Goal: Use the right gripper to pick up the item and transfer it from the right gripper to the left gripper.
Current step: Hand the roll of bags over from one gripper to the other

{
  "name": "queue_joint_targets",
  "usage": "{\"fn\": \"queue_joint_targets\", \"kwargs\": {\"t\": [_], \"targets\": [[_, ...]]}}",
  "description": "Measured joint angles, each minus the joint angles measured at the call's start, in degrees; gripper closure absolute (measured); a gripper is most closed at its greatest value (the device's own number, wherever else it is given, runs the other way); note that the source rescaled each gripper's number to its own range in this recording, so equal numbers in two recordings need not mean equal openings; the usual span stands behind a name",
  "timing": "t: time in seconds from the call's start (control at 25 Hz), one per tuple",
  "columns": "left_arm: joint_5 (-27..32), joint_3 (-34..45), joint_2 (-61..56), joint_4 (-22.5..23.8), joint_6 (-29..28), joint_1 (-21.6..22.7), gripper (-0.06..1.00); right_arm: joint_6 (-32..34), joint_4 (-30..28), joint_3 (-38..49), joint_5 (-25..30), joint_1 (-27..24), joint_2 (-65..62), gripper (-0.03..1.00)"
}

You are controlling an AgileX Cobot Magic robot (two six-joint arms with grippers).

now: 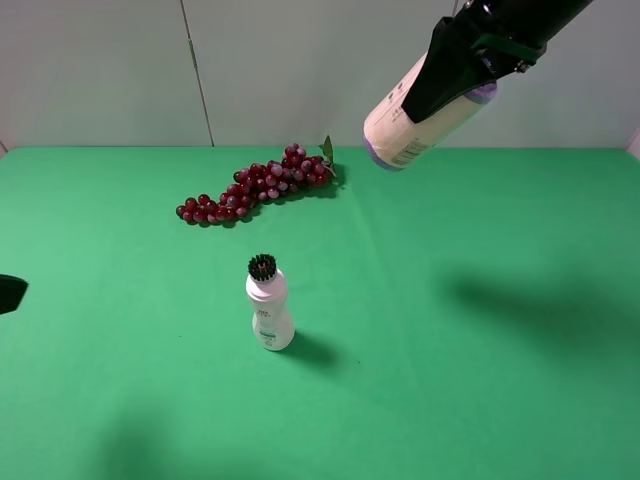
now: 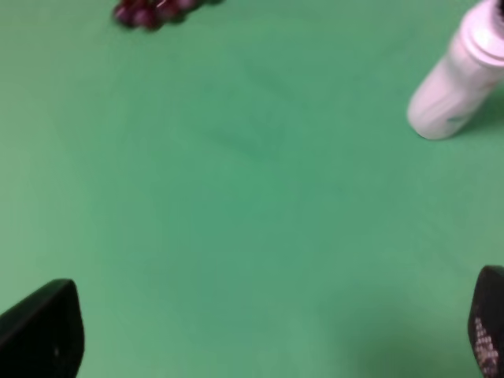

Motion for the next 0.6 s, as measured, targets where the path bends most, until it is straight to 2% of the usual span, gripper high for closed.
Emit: {"fn": "queue_joint_targets", "kwargs": {"t": [0.12, 0.28, 0.6], "targets": [[-4.32, -0.68, 4.67, 0.45, 1.04, -5.11, 0.02, -1.23, 0.78, 0.0, -0.05, 0.0, 0.0, 0.93], [-13.06, -0.86, 12.32, 0.75, 2.79, -11.21, 0.03, -2.41, 1.88, 0.0, -0.05, 0.0, 0.0, 0.93], [-23.65, -4.93, 26.99, 0.94, 7.54, -22.73, 0.03, -3.07, 2.35, 0.0, -0.05, 0.57, 0.0, 0.93]]}}
